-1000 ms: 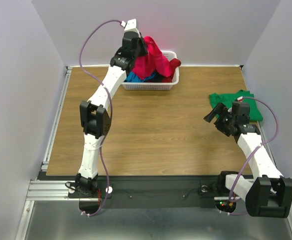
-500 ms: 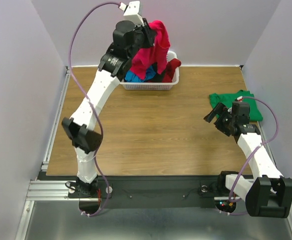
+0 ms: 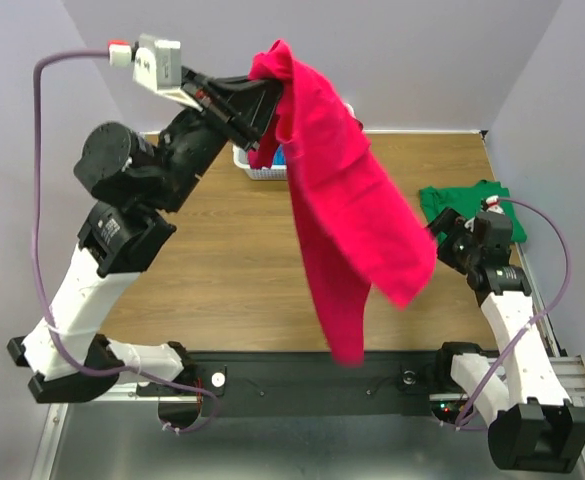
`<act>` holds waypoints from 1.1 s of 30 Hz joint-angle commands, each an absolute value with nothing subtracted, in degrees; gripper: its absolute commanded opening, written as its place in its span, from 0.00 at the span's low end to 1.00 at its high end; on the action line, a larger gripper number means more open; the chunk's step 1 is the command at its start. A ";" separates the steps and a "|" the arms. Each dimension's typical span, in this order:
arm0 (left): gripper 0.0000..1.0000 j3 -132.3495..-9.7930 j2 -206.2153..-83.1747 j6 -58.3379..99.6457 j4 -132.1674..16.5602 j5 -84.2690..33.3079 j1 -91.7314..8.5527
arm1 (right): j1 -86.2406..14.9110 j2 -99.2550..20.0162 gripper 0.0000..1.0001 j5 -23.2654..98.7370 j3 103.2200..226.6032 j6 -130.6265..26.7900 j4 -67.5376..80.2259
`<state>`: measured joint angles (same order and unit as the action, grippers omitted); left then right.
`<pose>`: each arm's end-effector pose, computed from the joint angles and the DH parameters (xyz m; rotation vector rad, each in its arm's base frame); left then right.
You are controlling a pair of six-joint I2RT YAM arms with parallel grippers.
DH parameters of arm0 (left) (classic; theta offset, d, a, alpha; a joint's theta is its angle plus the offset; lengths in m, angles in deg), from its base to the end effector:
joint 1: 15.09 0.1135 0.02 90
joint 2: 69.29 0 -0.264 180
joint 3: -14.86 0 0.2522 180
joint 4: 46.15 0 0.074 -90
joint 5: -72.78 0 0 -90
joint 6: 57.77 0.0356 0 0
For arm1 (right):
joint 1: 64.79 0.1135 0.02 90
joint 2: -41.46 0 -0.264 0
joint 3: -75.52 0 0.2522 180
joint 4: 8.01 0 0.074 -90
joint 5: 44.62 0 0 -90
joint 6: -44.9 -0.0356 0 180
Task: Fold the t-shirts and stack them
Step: Move the tshirt to the center of the board, then flatten the tshirt out
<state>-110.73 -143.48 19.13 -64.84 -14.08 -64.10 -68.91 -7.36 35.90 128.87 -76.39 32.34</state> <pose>0.1311 -0.1479 0.6238 0.2720 1.0093 -0.9614 0.1860 -0.0075 0.2683 0.5854 2.1434 0.4456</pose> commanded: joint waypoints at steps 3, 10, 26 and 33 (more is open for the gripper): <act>0.13 -92.54 -139.35 13.70 -64.74 11.95 -64.05 | -69.10 -2.41 1.00 41.41 130.94 -75.95 36.85; 0.98 -67.56 -140.65 -2.10 -71.49 12.95 -53.08 | -69.10 -3.79 1.00 38.18 130.94 -73.77 38.62; 0.98 -37.24 -126.78 -17.68 -77.75 -3.15 -48.40 | -43.38 -7.22 1.00 35.17 124.97 -78.23 31.60; 0.99 -31.25 -114.04 -22.08 -84.25 -1.40 -48.49 | -13.06 -33.48 1.00 55.82 138.91 -80.43 25.00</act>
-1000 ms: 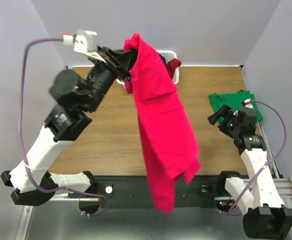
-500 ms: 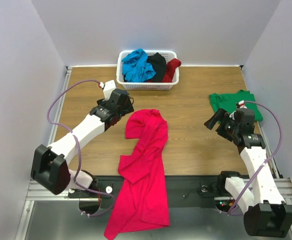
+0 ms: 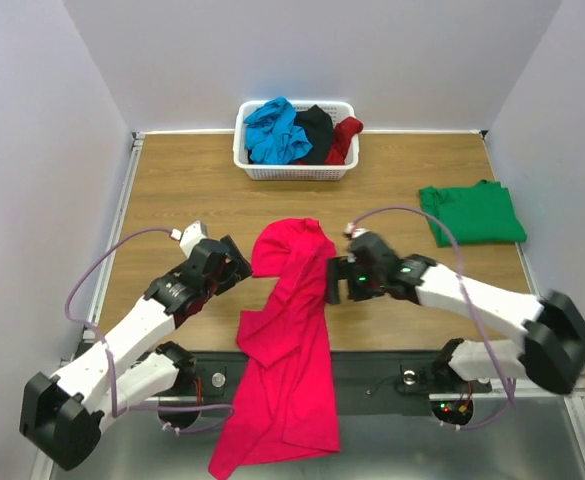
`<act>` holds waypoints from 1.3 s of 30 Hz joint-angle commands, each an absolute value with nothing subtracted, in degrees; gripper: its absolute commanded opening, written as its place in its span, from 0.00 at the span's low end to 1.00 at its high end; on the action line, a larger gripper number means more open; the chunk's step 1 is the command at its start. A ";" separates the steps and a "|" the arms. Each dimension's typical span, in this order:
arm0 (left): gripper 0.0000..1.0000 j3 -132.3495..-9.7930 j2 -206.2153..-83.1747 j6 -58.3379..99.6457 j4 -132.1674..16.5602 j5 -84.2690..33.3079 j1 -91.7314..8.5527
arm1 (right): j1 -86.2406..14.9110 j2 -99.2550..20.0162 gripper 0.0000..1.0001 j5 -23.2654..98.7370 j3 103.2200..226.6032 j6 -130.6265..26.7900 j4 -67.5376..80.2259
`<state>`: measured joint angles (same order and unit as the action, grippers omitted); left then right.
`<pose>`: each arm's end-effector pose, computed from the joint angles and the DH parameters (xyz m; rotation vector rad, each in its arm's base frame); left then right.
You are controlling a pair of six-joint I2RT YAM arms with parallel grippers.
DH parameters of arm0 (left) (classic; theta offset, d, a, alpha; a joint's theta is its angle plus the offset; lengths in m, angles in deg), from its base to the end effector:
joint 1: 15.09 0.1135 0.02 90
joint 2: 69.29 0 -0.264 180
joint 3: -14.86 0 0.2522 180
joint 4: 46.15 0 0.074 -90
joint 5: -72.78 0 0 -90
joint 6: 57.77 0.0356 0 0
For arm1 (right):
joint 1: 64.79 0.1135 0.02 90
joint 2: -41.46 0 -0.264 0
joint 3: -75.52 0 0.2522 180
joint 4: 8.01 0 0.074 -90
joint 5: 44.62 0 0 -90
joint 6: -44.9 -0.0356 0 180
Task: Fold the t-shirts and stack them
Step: Flatten the tshirt out
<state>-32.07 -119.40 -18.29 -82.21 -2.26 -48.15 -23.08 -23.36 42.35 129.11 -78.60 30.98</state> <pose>0.1613 -0.0940 0.2335 -0.4845 2.2234 -0.4957 0.1668 0.1512 0.2191 -0.2072 2.5454 0.6173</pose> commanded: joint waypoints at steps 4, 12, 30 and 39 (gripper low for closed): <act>0.98 -30.46 -110.78 -22.70 -85.83 -1.57 -48.49 | -11.53 -49.13 1.00 62.59 147.80 -82.00 25.08; 0.99 -30.89 -109.19 -23.05 -87.24 -0.96 -48.40 | -15.37 -64.08 0.56 75.70 152.91 -91.33 26.49; 0.98 -28.35 -112.62 -22.87 -82.50 -5.35 -48.31 | -42.64 -48.63 0.68 66.83 136.65 -93.02 26.49; 0.99 -22.81 -112.09 -24.63 -80.12 -10.01 -48.40 | -42.64 -35.90 1.00 61.29 139.90 -82.12 26.67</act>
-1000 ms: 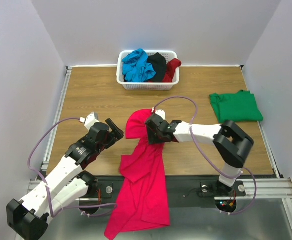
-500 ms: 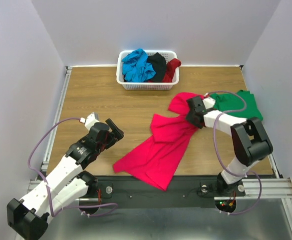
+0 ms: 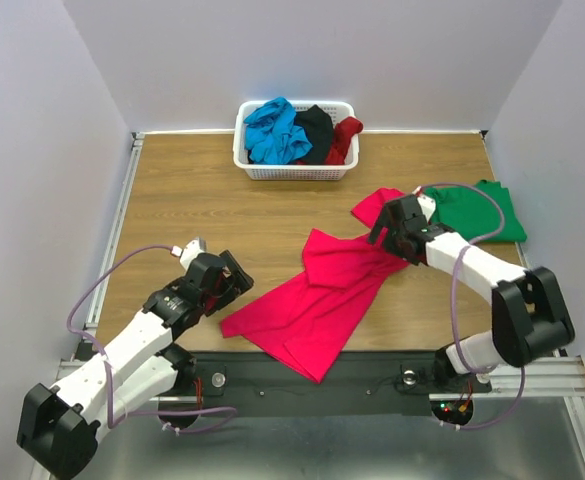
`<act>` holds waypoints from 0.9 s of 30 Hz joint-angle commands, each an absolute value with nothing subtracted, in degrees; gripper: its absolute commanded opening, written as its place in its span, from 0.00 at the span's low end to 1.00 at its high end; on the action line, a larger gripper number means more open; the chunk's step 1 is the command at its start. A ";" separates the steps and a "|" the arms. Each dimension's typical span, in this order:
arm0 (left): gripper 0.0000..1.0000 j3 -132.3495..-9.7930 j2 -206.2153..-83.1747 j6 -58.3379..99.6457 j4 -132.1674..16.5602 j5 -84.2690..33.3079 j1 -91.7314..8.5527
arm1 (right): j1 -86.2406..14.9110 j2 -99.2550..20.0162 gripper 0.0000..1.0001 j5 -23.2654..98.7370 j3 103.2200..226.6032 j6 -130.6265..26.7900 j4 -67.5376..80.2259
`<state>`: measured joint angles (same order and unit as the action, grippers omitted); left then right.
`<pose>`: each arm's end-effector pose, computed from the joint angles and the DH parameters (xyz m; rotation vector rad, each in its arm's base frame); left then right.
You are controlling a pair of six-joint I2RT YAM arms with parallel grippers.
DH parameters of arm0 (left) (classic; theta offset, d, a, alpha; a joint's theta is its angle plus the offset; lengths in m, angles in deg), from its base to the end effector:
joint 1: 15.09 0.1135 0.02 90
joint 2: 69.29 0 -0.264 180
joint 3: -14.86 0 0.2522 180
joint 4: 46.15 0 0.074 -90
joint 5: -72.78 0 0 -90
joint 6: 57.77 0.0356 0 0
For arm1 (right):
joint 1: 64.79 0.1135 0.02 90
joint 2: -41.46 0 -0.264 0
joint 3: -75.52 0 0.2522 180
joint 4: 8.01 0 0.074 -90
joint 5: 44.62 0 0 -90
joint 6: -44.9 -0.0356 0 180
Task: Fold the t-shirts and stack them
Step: Flatten the tshirt out
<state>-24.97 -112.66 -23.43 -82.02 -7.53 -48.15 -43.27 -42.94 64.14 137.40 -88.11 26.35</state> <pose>0.1408 -0.0845 0.2100 -0.5469 2.2615 -0.6273 0.2703 0.0943 0.1894 0.5830 2.4179 0.0473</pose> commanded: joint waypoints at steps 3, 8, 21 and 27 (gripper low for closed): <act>0.98 -20.35 -111.39 -26.74 -81.79 -10.19 -48.40 | -42.64 -30.88 1.00 61.90 140.51 -79.21 26.67; 0.99 -18.15 -112.70 -30.34 -82.76 -10.45 -48.40 | -42.64 -32.09 1.00 63.04 143.85 -75.87 26.58; 0.63 -19.47 -120.26 -30.08 -82.06 -9.49 -48.40 | -42.64 -44.58 1.00 65.24 151.15 -76.66 26.58; 0.72 -21.22 -124.65 -27.19 -81.62 -10.27 -48.49 | -42.64 -51.60 1.00 67.08 156.15 -76.04 26.49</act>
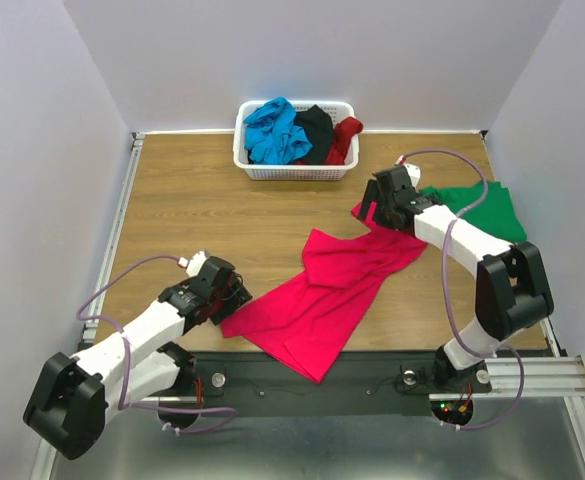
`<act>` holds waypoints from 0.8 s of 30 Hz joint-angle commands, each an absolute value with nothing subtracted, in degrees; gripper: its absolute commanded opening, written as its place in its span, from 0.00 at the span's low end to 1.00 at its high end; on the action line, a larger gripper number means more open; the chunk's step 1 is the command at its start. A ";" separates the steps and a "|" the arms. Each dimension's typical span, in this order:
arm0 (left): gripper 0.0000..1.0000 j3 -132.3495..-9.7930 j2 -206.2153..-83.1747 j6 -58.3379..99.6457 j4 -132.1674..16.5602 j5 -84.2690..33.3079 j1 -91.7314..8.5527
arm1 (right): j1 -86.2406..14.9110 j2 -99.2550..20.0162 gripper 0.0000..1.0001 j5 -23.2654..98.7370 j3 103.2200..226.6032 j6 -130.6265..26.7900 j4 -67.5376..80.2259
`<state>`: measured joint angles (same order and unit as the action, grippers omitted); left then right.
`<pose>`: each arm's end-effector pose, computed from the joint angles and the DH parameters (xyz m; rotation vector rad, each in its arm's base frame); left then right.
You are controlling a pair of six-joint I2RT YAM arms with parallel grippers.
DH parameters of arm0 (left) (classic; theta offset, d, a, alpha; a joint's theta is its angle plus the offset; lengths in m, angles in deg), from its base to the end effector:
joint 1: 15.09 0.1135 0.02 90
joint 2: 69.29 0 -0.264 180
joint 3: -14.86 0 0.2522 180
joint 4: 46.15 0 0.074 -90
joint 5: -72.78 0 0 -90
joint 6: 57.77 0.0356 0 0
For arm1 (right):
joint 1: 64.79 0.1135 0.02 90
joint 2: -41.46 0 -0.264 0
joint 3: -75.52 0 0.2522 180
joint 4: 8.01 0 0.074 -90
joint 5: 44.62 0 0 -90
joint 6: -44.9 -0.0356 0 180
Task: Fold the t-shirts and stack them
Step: Flatten the tshirt out
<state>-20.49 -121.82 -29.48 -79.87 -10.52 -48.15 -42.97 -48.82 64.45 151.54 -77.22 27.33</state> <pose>0.1442 -0.0889 0.1637 -0.6795 2.4474 -0.5630 0.3158 0.1139 0.2334 0.3586 2.3474 0.0407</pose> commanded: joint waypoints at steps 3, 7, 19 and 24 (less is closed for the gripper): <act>0.72 -22.37 -127.82 -23.94 -81.53 -11.59 -48.75 | -42.64 -57.49 1.00 68.14 160.81 -74.73 25.00; 0.70 -23.51 -132.90 -22.52 -82.14 -14.05 -51.20 | -42.64 -62.85 0.99 64.37 165.21 -74.11 24.65; 0.86 -35.81 -134.24 -28.76 -95.24 -2.73 -54.55 | -42.64 -73.58 0.95 60.93 166.71 -73.93 21.75; 0.91 -37.40 -132.31 -32.71 -97.00 -1.31 -54.46 | -42.64 -78.85 0.81 63.91 168.20 -75.16 21.57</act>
<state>-35.44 -134.76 -28.45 -92.14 -5.17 -54.36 -42.79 -73.84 62.90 167.41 -73.40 22.85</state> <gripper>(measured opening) 0.892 0.876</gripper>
